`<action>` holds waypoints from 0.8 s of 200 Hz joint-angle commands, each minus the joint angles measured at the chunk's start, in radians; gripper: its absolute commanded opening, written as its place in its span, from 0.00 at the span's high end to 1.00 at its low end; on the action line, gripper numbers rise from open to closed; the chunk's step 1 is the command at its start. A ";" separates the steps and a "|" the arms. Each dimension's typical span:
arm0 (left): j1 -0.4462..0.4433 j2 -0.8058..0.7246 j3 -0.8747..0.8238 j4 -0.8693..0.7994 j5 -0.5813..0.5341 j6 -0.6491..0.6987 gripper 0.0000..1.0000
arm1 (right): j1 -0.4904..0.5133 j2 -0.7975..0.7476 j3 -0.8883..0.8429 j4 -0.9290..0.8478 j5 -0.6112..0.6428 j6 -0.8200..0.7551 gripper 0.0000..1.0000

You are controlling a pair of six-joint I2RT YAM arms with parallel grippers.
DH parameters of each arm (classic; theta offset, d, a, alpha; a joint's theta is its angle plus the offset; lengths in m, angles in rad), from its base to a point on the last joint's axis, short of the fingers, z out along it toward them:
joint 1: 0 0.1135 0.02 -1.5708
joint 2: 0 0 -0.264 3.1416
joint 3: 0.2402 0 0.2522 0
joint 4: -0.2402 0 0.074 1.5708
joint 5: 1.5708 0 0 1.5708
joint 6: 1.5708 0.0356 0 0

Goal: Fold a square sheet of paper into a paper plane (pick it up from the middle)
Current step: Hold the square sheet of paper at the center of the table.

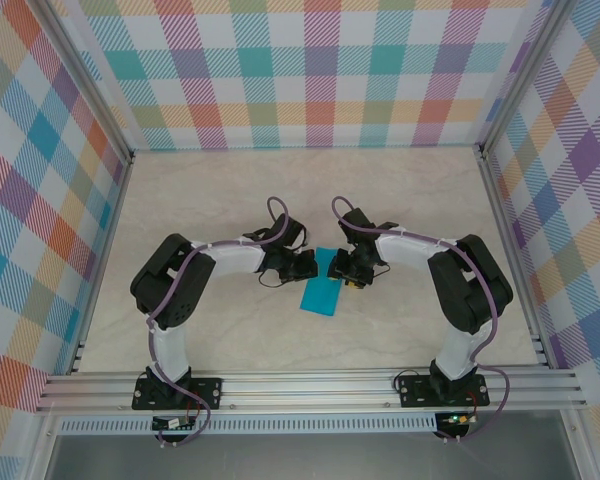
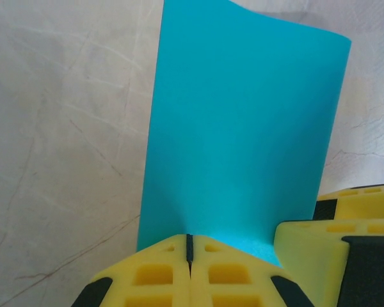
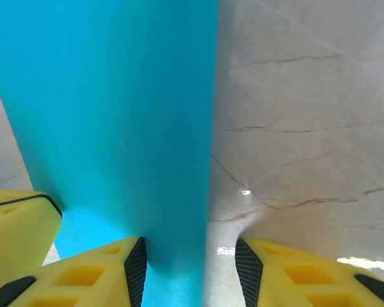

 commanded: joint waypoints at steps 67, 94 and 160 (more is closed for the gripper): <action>-0.012 0.035 -0.033 -0.002 -0.021 0.013 1.00 | -0.004 0.046 -0.025 -0.037 0.042 -0.009 0.53; -0.012 0.044 -0.052 0.010 -0.022 0.018 1.00 | -0.004 0.010 -0.020 -0.020 0.019 -0.013 0.51; -0.012 0.049 -0.056 0.004 -0.030 0.040 1.00 | -0.016 -0.244 -0.058 0.024 -0.018 -0.018 0.47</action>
